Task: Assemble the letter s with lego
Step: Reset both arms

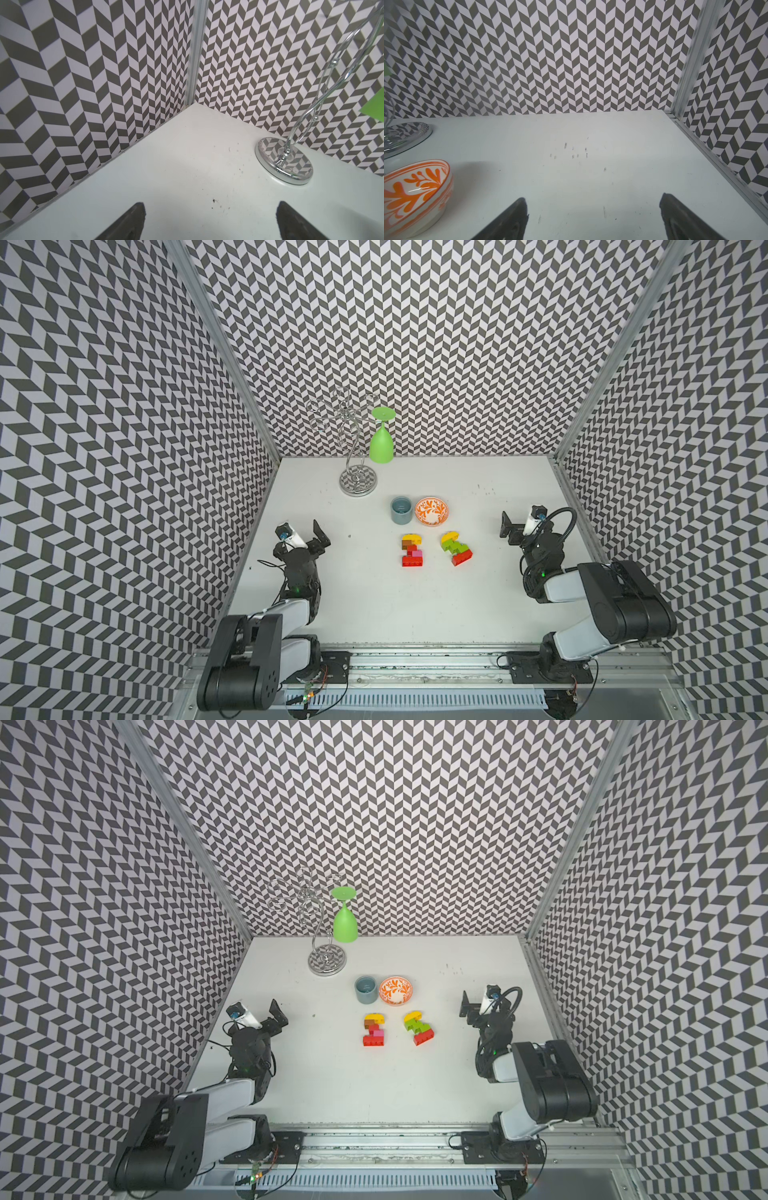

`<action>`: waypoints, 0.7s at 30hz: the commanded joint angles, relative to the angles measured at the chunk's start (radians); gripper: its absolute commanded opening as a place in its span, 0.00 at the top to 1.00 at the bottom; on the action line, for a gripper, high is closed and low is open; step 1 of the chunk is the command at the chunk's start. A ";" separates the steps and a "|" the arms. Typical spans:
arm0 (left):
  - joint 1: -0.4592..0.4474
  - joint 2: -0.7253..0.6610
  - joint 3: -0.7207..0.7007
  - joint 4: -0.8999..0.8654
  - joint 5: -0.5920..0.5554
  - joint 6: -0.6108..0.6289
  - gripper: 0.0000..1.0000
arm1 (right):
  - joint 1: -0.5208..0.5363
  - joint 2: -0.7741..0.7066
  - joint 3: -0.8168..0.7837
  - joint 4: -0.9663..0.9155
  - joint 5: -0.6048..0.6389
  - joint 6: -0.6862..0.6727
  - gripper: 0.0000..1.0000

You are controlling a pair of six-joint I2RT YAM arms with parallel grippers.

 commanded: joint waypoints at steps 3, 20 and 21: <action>0.013 0.227 -0.001 0.410 0.190 0.143 0.00 | -0.004 -0.017 0.013 0.009 0.010 0.002 0.01; 0.001 0.270 0.140 0.193 0.321 0.220 0.00 | -0.004 -0.018 0.013 0.006 0.010 0.002 0.01; 0.001 0.272 0.139 0.202 0.321 0.221 0.00 | -0.004 -0.018 0.012 0.006 0.010 0.002 0.01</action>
